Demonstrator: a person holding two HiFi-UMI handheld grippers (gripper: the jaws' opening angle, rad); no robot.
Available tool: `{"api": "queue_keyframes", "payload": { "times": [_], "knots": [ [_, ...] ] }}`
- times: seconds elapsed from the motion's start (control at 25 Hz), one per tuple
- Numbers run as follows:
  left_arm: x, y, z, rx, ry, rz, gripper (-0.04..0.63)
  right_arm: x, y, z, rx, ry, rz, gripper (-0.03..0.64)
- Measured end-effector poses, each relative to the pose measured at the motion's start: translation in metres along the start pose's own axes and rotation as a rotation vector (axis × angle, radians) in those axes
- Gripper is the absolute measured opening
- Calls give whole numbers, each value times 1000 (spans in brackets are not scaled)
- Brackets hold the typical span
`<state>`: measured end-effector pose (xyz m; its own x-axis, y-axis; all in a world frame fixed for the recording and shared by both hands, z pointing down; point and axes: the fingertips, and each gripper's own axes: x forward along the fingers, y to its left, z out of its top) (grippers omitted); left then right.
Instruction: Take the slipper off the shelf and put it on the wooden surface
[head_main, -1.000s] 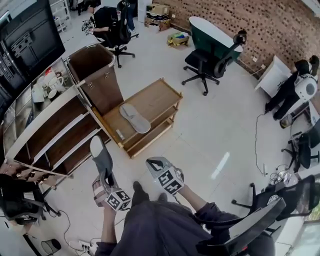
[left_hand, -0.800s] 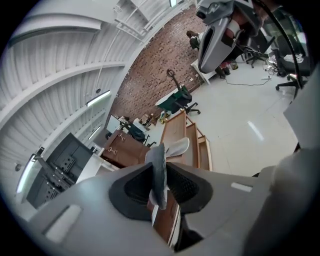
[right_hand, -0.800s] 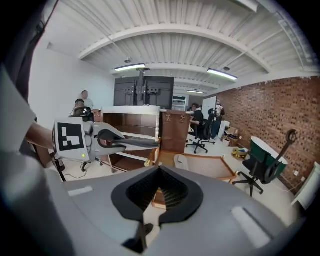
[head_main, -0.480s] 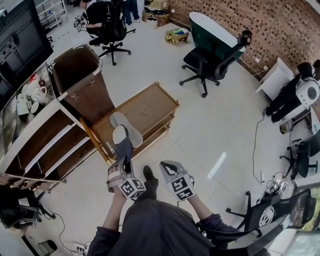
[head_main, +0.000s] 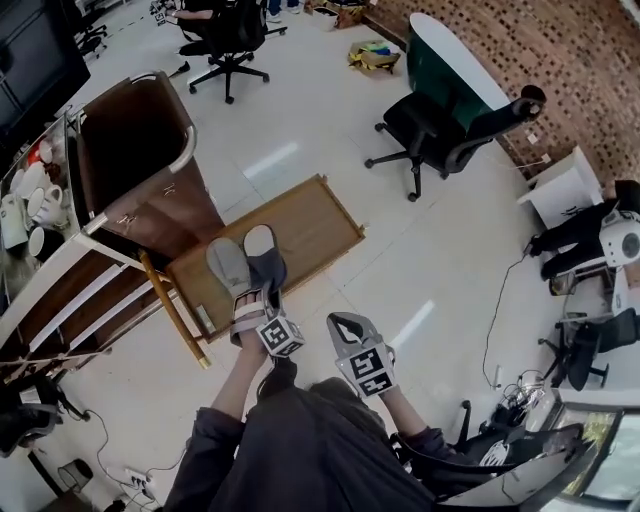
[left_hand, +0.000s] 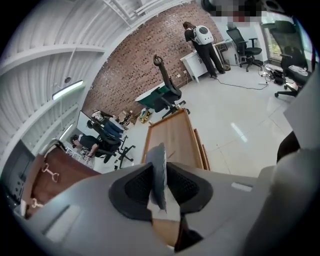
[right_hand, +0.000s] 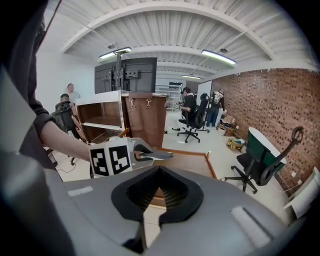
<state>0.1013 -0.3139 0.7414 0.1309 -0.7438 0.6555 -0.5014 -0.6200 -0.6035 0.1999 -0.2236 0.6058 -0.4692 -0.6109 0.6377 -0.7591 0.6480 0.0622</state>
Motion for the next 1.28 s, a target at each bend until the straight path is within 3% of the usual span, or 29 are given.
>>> {"api": "queue_keyframes", "payload": {
  "times": [0.16,0.32,0.4,0.52,0.6,0.68,0.84,1.0,1.28],
  "knots": [
    [59,-22,-2,20,59,-78,102,9,-33,-1,3,27,-4,3],
    [85,-54,19,-8,58,-144,128,5,-73,-9,4,41,9,2],
    [100,-77,20,-21,115,-198,152,4,-95,-14,-5,39,30,2],
    [113,-110,11,-58,230,-291,213,5,-124,-23,-39,36,88,2],
    [112,-118,15,-142,273,-296,329,1,-140,-30,-79,36,138,3],
    [107,-109,28,-196,272,-224,341,-2,-158,-32,-115,25,186,2],
    [71,-74,53,-232,239,-32,341,6,-167,-28,-215,-5,263,2],
    [-4,-59,83,-293,171,143,256,9,-144,-27,-315,-42,368,2],
    [-115,-78,99,-438,142,271,210,1,-79,-30,-407,-90,489,3]
  ]
}}
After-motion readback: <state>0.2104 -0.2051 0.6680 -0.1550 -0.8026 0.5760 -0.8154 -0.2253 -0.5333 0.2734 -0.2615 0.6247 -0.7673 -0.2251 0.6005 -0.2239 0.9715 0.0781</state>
